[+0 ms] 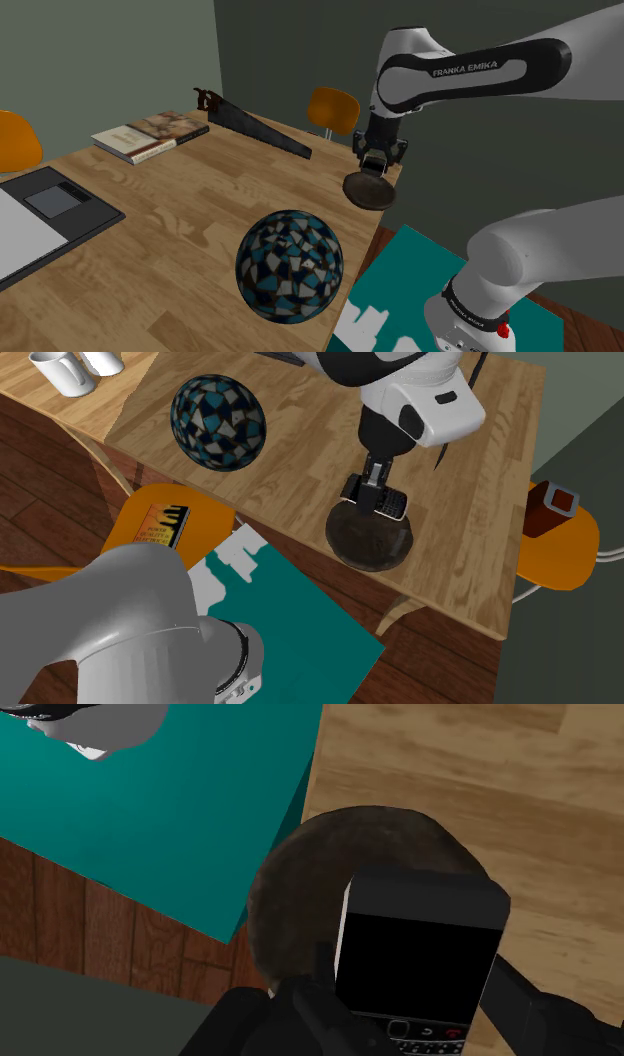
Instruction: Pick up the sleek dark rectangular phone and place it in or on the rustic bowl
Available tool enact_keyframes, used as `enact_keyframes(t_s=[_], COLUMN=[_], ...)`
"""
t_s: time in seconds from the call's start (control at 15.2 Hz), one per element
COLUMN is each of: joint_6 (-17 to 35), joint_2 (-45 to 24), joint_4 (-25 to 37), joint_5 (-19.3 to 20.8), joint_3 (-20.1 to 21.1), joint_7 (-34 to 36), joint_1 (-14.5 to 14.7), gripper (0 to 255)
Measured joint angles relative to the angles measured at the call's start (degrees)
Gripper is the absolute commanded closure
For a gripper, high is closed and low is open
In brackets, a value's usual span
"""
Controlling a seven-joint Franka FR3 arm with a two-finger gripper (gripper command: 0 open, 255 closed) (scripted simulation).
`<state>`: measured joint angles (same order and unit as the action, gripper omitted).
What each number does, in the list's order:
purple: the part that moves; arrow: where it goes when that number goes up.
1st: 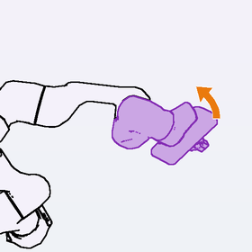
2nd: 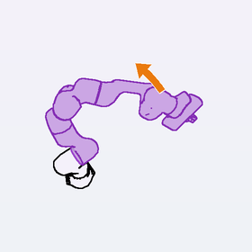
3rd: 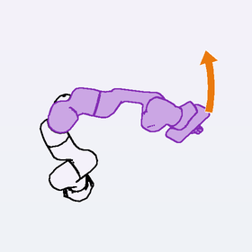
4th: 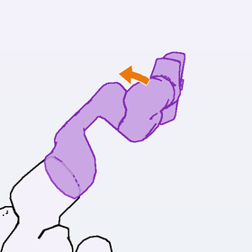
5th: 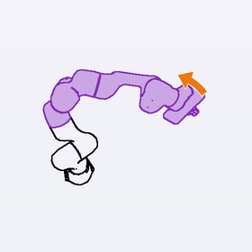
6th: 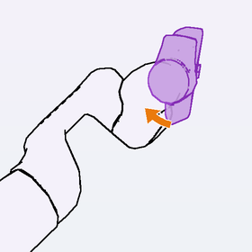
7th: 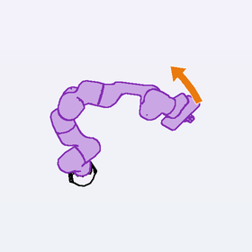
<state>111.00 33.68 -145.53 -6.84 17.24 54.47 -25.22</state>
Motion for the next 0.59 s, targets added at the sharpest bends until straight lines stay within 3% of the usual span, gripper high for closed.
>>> enact_keyframes(t_s=[0.59], joint_6=[6.6], joint_2=[-2.0], joint_4=[-4.7], joint_5=[0.5], joint_3=[-0.4], joint_7=[-1.4], joint_1=[-0.7], gripper=[255])
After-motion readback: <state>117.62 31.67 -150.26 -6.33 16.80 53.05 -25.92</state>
